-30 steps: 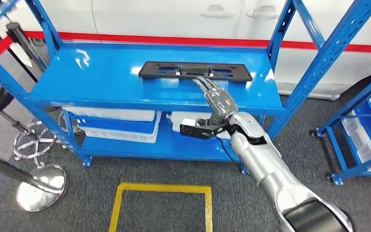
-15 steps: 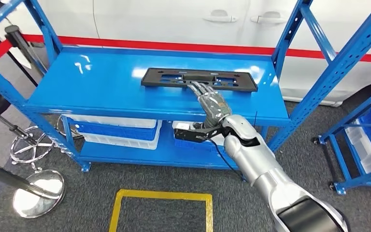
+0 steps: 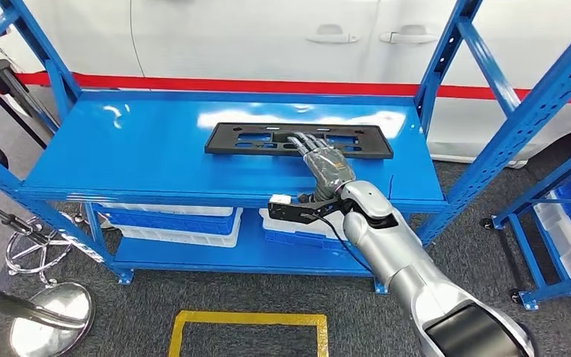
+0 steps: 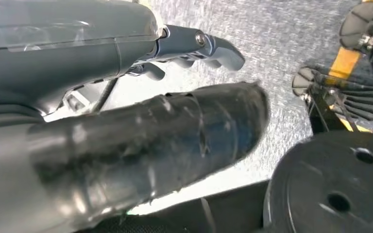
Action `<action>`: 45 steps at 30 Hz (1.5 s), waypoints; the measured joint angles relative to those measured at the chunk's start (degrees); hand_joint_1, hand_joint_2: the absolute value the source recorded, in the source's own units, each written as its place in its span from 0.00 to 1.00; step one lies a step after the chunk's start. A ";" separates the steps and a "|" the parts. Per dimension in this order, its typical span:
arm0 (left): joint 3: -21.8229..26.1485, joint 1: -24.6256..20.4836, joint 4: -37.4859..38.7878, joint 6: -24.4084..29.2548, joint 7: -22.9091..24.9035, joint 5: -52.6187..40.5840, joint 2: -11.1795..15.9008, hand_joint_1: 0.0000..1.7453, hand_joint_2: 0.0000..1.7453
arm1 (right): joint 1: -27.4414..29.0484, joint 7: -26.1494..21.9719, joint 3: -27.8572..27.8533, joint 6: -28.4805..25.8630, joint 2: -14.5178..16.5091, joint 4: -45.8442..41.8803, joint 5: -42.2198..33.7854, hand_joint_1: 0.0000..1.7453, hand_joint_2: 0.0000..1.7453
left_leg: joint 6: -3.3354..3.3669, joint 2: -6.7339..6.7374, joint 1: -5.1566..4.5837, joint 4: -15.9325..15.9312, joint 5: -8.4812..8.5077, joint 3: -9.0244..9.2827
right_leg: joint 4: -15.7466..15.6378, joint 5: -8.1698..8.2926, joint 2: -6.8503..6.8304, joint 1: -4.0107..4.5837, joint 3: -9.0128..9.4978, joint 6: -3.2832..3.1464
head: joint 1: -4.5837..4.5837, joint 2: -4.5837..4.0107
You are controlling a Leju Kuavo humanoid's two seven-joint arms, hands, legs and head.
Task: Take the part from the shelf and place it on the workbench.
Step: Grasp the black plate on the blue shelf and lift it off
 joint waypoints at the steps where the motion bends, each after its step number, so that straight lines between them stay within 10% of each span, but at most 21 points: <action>1: 0.01 0.02 0.02 0.02 0.00 0.01 -0.01 0.00 0.00 | -0.02 0.00 0.00 -0.03 0.02 0.05 -0.01 0.00 1.00 | 0.44 0.00 -0.13 -0.26 -0.43 0.26 | 0.12 -0.18 0.03 0.02 0.19 0.35 | 0.01 0.00; 4: 0.03 0.06 0.02 0.05 -0.01 0.01 -0.08 0.00 0.00 | -0.20 0.01 0.00 -0.16 0.05 0.06 -0.04 0.00 1.00 | 1.59 -0.12 0.07 -0.64 -0.87 1.86 | 3.31 -0.77 -0.06 -0.17 -0.85 1.17 | 0.05 0.00; 8: 0.03 -0.13 0.02 0.04 -0.07 0.04 -0.07 0.00 0.00 | 0.03 0.04 0.00 -0.30 0.05 0.25 0.07 0.00 1.00 | 2.22 -0.19 0.08 -0.82 -2.56 3.91 | 15.88 -4.74 -0.11 -0.45 -9.62 1.98 | 0.11 0.00; 10: 0.03 -0.13 0.02 0.02 -0.04 0.03 -0.08 0.00 0.00 | 0.39 0.16 0.00 -0.36 0.04 0.45 0.27 0.00 1.00 | 2.15 -0.31 0.03 -0.82 -3.69 5.36 | 15.33 -3.75 -0.12 -0.45 -11.48 1.81 | 0.12 0.00; 13: 0.03 -0.17 0.03 -0.03 -0.03 0.01 -0.12 0.00 0.00 | 0.47 0.34 0.00 -0.57 0.01 0.67 0.53 0.00 1.00 | 1.69 -0.39 -0.07 -0.94 -5.47 7.54 | 5.66 4.15 -0.21 0.11 -9.86 0.66 | 0.05 0.00; 15: 0.03 -0.38 0.03 -0.10 -0.05 -0.02 -0.17 0.00 0.00 | 0.56 0.43 0.00 -0.79 0.07 0.90 0.80 0.00 1.00 | 1.07 -0.39 -0.10 -1.05 -6.26 8.34 | 1.86 6.25 -0.26 0.72 -8.88 -0.29 | 0.07 0.00; 19: 0.03 -0.64 0.03 -0.29 -0.05 -0.05 -0.12 0.00 0.00 | 0.73 0.63 0.01 -1.01 0.41 1.38 1.40 0.00 1.00 | 0.01 -0.31 -0.19 0.26 -6.97 9.00 | -0.09 5.55 -0.14 0.28 -6.39 -1.56 | 0.10 0.00; 24: 0.03 -0.84 0.04 -0.62 -0.05 -0.08 -0.03 0.00 0.00 | 0.77 0.98 1.10 -1.10 0.80 2.78 3.56 0.00 1.00 | -1.03 -0.28 0.08 13.77 -11.50 -0.76 | -0.54 3.59 -0.04 0.07 -3.60 -2.01 | -0.09 0.00; 25: 0.03 -0.79 0.04 -0.70 -0.05 -0.09 0.05 0.00 0.00 | 0.87 1.29 1.53 -1.20 0.85 3.36 4.35 0.00 1.00 | -1.21 -0.28 0.10 13.09 -10.52 -1.53 | -0.48 2.99 -0.02 0.05 -2.90 -1.93 | -0.09 0.00; 29: 0.03 -0.76 0.13 -0.98 -0.02 -0.19 0.49 0.00 0.00 | 0.90 2.72 3.33 -1.82 1.45 6.22 7.00 0.95 1.00 | -0.69 -0.27 -0.08 1.42 -0.74 -0.15 | 0.18 0.51 0.09 0.06 -0.60 -1.12 | -0.08 0.00; 32: 0.05 -0.81 0.21 -1.04 0.08 -0.14 0.69 0.00 0.00 | 0.72 3.58 4.32 -1.90 1.93 8.05 8.23 1.00 1.00 | 0.22 -0.24 -0.39 0.02 -0.03 0.21 | 0.31 -0.29 0.25 0.19 -0.41 -0.25 | -0.05 0.00; 39: 0.16 -1.21 0.21 -1.07 0.07 0.08 0.90 0.00 0.00 | -0.11 3.76 4.96 -2.32 2.14 9.86 8.42 1.00 1.00 | 0.59 -0.34 -0.31 -0.53 -0.33 0.89 | -0.92 -0.54 0.07 0.38 0.77 -0.61 | -0.02 0.00; 43: 0.29 -1.36 0.21 -1.07 0.05 0.10 0.90 0.00 1.00 | 0.01 3.76 4.98 -2.53 2.13 10.21 8.31 1.00 1.00 | 0.77 -0.34 -0.40 -0.52 -0.47 0.98 | -1.38 -0.74 -0.06 0.35 1.06 -0.52 | -0.02 0.00; 45: 0.37 -1.35 0.21 -1.07 0.04 0.14 0.92 0.00 1.00 | -0.03 3.73 4.98 -2.91 2.10 10.19 8.23 1.00 1.00 | 0.82 -0.34 -0.43 -0.52 -0.46 1.04 | -1.39 -0.71 -0.08 0.33 1.11 -0.47 | -0.02 0.00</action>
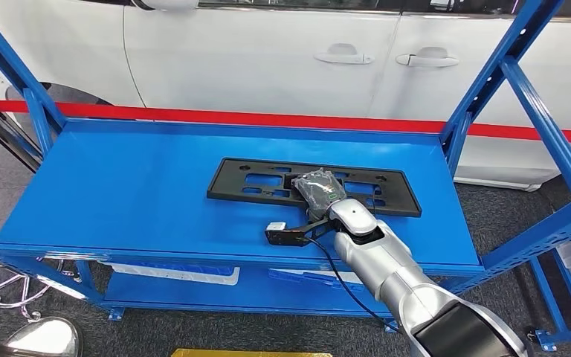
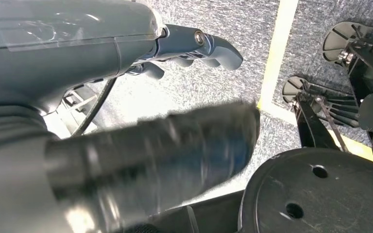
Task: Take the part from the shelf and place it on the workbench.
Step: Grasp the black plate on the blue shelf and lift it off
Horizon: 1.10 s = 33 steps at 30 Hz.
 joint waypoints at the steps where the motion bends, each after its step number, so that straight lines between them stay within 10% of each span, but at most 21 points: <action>1: 0.03 0.00 0.00 0.00 -0.01 0.03 0.01 0.00 1.00 | 0.00 -0.03 0.00 -0.15 -0.01 -0.01 -0.02 1.00 1.00 | 0.02 0.00 -0.01 0.00 0.01 0.03 | 0.00 0.02 -0.01 -0.01 0.02 0.04 | 0.00 0.00; 5: 0.06 -0.01 0.00 0.00 -0.01 0.07 0.05 0.00 1.00 | 0.02 -0.12 0.00 -0.43 -0.03 -0.05 -0.07 1.00 1.00 | 0.10 0.00 -0.02 0.01 0.07 0.09 | 0.00 0.12 -0.03 -0.01 0.03 0.25 | 0.00 0.00; 6: 0.07 0.00 0.00 0.00 -0.02 0.07 0.05 0.00 0.75 | 0.05 -0.19 0.00 -0.59 -0.07 -0.17 -0.11 1.00 1.00 | 0.12 0.00 -0.02 0.01 0.09 0.10 | 0.00 0.13 -0.04 -0.01 0.03 0.27 | 0.00 0.00; 9: 0.10 0.02 0.00 0.00 -0.07 0.06 0.05 0.00 0.75 | 0.31 -0.82 -0.02 -1.29 -0.46 -1.43 -0.58 1.00 1.00 | 0.12 0.00 0.02 0.02 0.12 0.14 | 0.03 0.13 -0.07 0.02 0.03 0.28 | 0.00 0.00; 10: 0.11 0.04 0.00 -0.01 -0.11 0.03 0.05 0.00 1.00 | 0.48 -1.20 -0.05 -1.44 -0.71 -2.21 -0.84 1.00 1.00 | 0.12 0.00 0.03 0.02 0.13 0.15 | 0.05 0.12 -0.08 0.04 0.03 0.29 | 0.00 0.00; 21: 0.15 0.19 0.00 -0.17 -1.28 -0.24 0.17 0.00 1.00 | 2.10 -3.57 -1.41 -1.42 -2.85 -9.48 -2.84 1.00 1.00 | 0.10 0.02 0.10 0.01 0.15 0.24 | 0.20 0.08 -0.05 0.09 0.01 0.35 | 0.00 0.00; 33: -0.02 0.62 0.02 -0.77 -7.46 -1.86 1.07 0.00 1.00 | 4.78 -5.81 -7.04 3.38 -11.67 -43.54 -8.20 1.00 1.00 | 0.03 0.01 0.13 0.01 0.14 0.23 | 0.36 0.04 -0.08 0.11 -0.10 0.38 | -0.01 0.00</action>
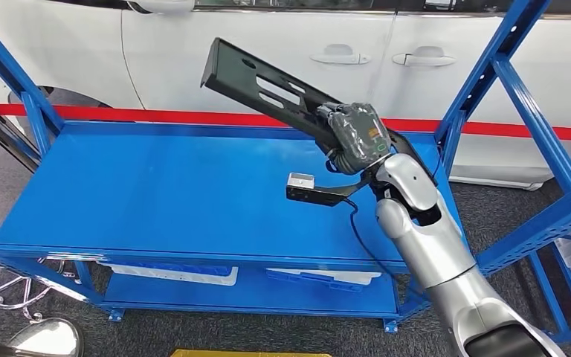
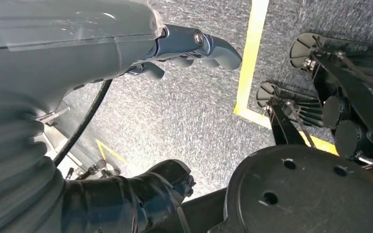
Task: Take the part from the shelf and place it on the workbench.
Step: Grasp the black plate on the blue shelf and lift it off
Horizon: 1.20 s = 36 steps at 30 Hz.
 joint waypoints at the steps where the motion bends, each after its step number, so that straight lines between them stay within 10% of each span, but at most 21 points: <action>1: -0.01 -0.01 0.00 -0.02 -0.07 -0.03 0.04 0.00 1.00 | 0.15 -0.18 -0.11 -0.20 -0.37 -1.36 -0.03 1.00 1.00 | 0.02 0.00 -0.01 0.03 -0.02 -0.01 | -0.03 0.01 0.01 -0.02 0.00 0.01 | 0.00 0.00; 7: -0.26 0.07 0.00 -0.83 -0.52 -0.74 0.83 0.00 1.00 | 0.37 -1.49 -0.95 0.16 -2.81 -9.79 -1.74 1.00 1.00 | 1.11 0.25 0.25 -1.44 0.77 0.59 | 1.29 -1.37 0.05 -0.22 -0.37 1.18 | 0.01 0.00; 11: -0.38 0.05 0.00 -1.37 -0.93 -1.27 1.03 0.00 1.00 | 0.58 -1.69 -1.09 0.74 -4.64 -13.83 -1.93 1.00 1.00 | 1.39 0.53 0.56 -2.08 1.24 0.76 | 13.43 -7.67 0.05 -1.13 -5.85 2.09 | 0.07 0.00; 13: -0.42 0.04 0.00 -1.56 -1.10 -1.43 1.20 0.00 1.00 | 0.88 -1.66 -1.09 1.02 -5.14 -14.77 -2.03 1.00 1.00 | 1.12 0.53 0.86 -1.68 1.19 0.51 | 14.11 -6.15 -0.05 -1.97 -6.34 2.78 | 0.06 0.00; 16: -0.45 0.06 0.01 -1.92 -1.19 -1.82 1.79 0.00 1.00 | 0.58 -1.43 -1.09 2.02 -5.45 -15.85 -3.37 1.00 1.00 | -0.26 0.45 1.44 -0.44 0.93 -0.27 | 4.76 -0.79 -0.08 -2.93 -2.15 3.93 | 0.08 0.00; 21: -0.51 0.13 0.03 -2.48 -1.17 -2.40 2.39 0.00 1.00 | 0.14 -1.28 -1.09 3.27 -5.52 -17.09 -5.66 1.00 1.00 | -2.61 0.11 1.41 0.24 1.61 -1.63 | 2.73 1.00 0.43 -2.57 -2.98 1.72 | 0.02 0.00; 27: -0.55 -0.07 0.04 -2.63 -1.17 -2.85 2.68 0.00 1.00 | -0.06 -1.11 -1.09 3.79 -5.50 -17.59 -6.10 1.00 1.00 | -2.43 0.24 1.21 16.15 -9.69 -6.11 | 2.77 3.70 -0.06 -1.29 -6.45 -0.92 | 0.01 0.00; 29: -0.57 -0.17 0.04 -2.72 -1.17 -3.08 2.79 0.00 1.00 | -0.07 -1.08 -1.09 3.80 -5.50 -17.59 -6.14 1.00 1.00 | -1.58 0.21 0.72 14.44 -8.12 -3.12 | 2.89 4.45 -0.08 -0.61 -7.46 -1.12 | 0.01 0.00; 32: -0.60 -0.28 0.04 -2.78 -1.17 -3.13 3.23 0.00 1.00 | -0.24 -1.05 -1.09 3.79 -5.50 -17.72 -6.16 1.00 1.00 | 0.49 0.10 -0.37 2.98 -5.68 5.16 | 2.94 5.45 -0.08 0.05 -8.29 -0.99 | 0.02 0.00; 36: -0.64 -0.27 0.04 -2.84 -1.17 -3.14 3.56 0.00 1.00 | -0.39 -1.04 -1.09 3.78 -5.53 -17.90 -6.21 1.00 1.00 | 0.96 0.22 -0.82 -1.52 -4.51 6.70 | 2.61 6.73 -0.18 -0.36 -8.72 0.27 | 0.02 0.00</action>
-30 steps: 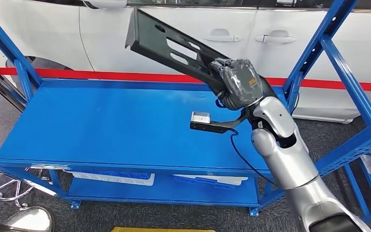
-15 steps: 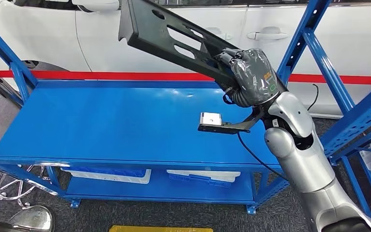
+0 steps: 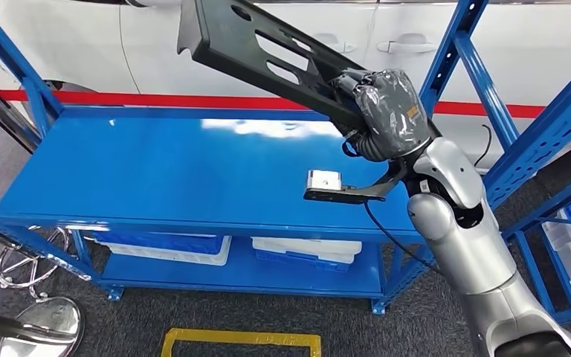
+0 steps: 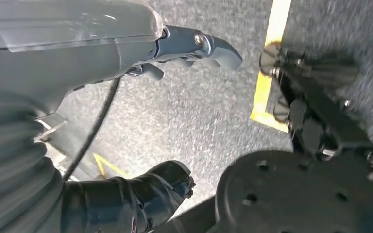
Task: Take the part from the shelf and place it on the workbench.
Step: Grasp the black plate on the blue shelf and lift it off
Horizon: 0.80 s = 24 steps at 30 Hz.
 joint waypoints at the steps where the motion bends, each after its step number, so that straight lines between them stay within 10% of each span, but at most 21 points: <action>1: -0.02 -0.02 0.00 -0.01 0.00 0.00 0.03 0.00 1.00 | -0.08 0.01 0.00 0.01 -0.03 -0.01 -0.01 1.00 1.00 | 0.17 0.15 0.16 -0.50 0.70 -0.22 | 0.49 -0.78 0.03 -0.01 -0.28 0.37 | 0.03 0.00; 6: -0.20 -0.19 0.00 -0.04 0.01 -0.08 0.02 0.00 1.00 | -0.23 -0.06 0.00 -0.02 -0.13 0.01 -0.14 1.00 1.00 | 0.65 0.79 0.54 -0.56 3.46 -3.40 | 13.47 -10.51 0.01 -0.78 -3.41 2.02 | 0.08 0.00; 8: -0.26 -0.30 0.00 -0.05 0.03 -0.21 -0.03 0.00 1.00 | -0.19 -0.62 0.00 0.23 -0.19 -0.01 -1.26 1.00 1.00 | 0.34 0.86 0.71 0.27 4.20 -5.22 | 13.59 -8.64 -0.03 -1.28 -1.53 2.58 | 0.07 0.00; 10: -0.28 -0.32 0.00 -0.07 0.04 -0.34 -0.07 0.00 1.00 | -0.24 -2.06 0.00 1.42 -0.38 -0.22 -3.88 1.00 1.00 | -0.21 0.84 0.87 1.39 4.74 -6.89 | 7.30 -6.47 -0.06 -1.62 3.40 2.85 | 0.08 0.00; 13: -0.25 -0.22 0.00 -0.17 -0.06 -0.50 -0.05 0.00 1.00 | 0.08 -5.43 0.08 4.46 -1.36 -1.83 -8.99 1.00 1.00 | -1.31 0.70 0.79 2.37 5.67 -8.25 | 0.55 -7.23 0.07 -1.20 7.26 1.93 | 0.04 0.00; 16: -0.14 0.21 0.02 -0.35 -0.21 -0.89 -0.07 0.00 1.00 | 0.68 -7.16 0.99 6.29 -2.75 -4.52 -12.05 1.00 1.00 | -2.45 0.55 1.00 2.51 6.00 -9.06 | -0.01 -5.83 -0.09 -1.12 6.07 0.20 | 0.06 0.00; 21: 0.08 0.29 0.04 -0.39 -0.31 -1.85 -0.07 0.00 1.00 | 0.80 -5.99 4.18 7.30 -3.79 -7.34 -14.11 1.00 1.00 | -3.22 0.44 1.26 15.62 -5.29 -12.14 | -0.40 -2.24 -0.25 -0.94 2.16 -1.29 | -0.06 0.00; 24: 0.20 0.06 0.04 -0.45 -0.36 -2.06 -0.01 0.00 1.00 | 0.52 -4.84 5.26 7.28 -4.32 -7.28 -14.31 1.00 1.00 | -2.93 0.43 1.21 15.70 -2.50 -8.33 | -0.09 -0.37 -0.31 -0.70 -0.49 -1.12 | -0.07 0.00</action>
